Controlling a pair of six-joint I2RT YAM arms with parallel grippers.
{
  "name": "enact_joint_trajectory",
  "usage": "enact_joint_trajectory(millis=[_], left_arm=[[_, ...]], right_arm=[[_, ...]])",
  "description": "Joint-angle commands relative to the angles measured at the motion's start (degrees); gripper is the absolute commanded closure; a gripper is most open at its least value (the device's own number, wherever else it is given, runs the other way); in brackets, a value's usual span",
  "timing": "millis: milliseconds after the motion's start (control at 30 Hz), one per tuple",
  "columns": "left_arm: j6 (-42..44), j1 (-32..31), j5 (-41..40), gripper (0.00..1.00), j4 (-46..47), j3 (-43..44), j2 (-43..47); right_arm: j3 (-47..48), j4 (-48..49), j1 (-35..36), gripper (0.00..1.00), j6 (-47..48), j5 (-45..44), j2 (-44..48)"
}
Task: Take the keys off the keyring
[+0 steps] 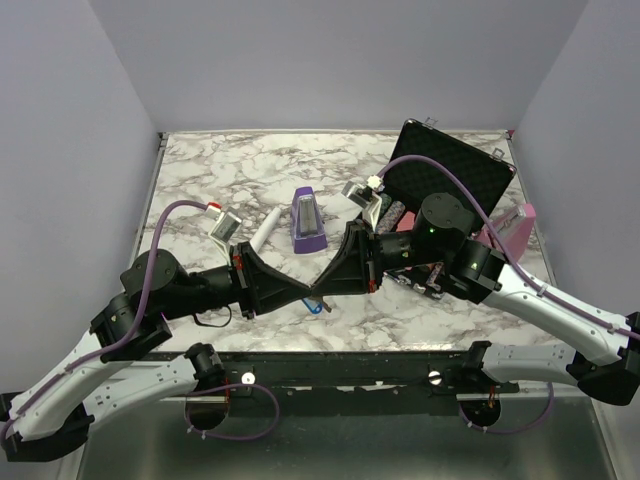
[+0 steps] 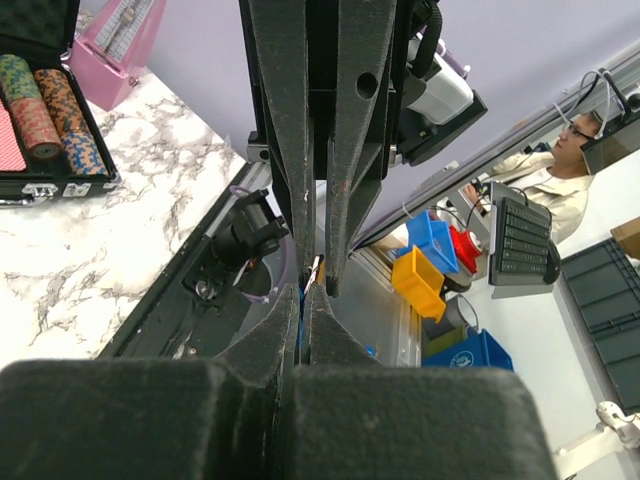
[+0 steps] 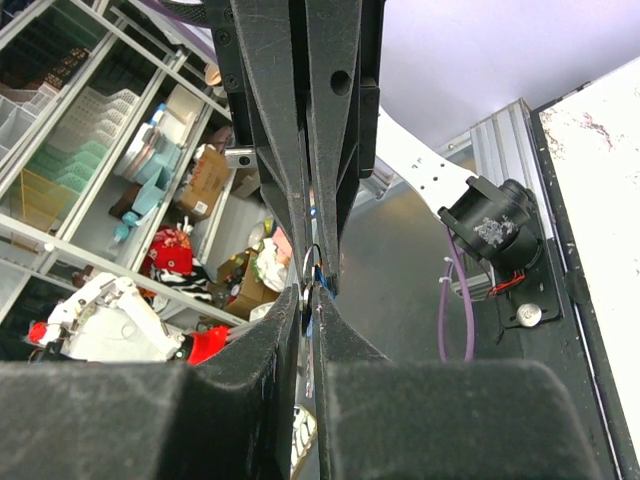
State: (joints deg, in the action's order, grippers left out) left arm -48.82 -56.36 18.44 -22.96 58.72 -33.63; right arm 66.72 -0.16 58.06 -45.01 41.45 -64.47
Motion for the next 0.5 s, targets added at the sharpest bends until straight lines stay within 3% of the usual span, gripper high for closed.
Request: enact_joint_trajectory(millis=[0,467], left_arm=[[0.3,-0.95,-2.62,1.0,-0.33,1.31,-1.53],[0.39,-2.7,-4.81,1.0,-2.7,2.8,-2.76]], right_arm=[[1.4,0.34,0.47,0.82,0.81,-2.78,-0.13],[1.75,-2.74,0.56,0.82,1.16,-6.12,-0.31]])
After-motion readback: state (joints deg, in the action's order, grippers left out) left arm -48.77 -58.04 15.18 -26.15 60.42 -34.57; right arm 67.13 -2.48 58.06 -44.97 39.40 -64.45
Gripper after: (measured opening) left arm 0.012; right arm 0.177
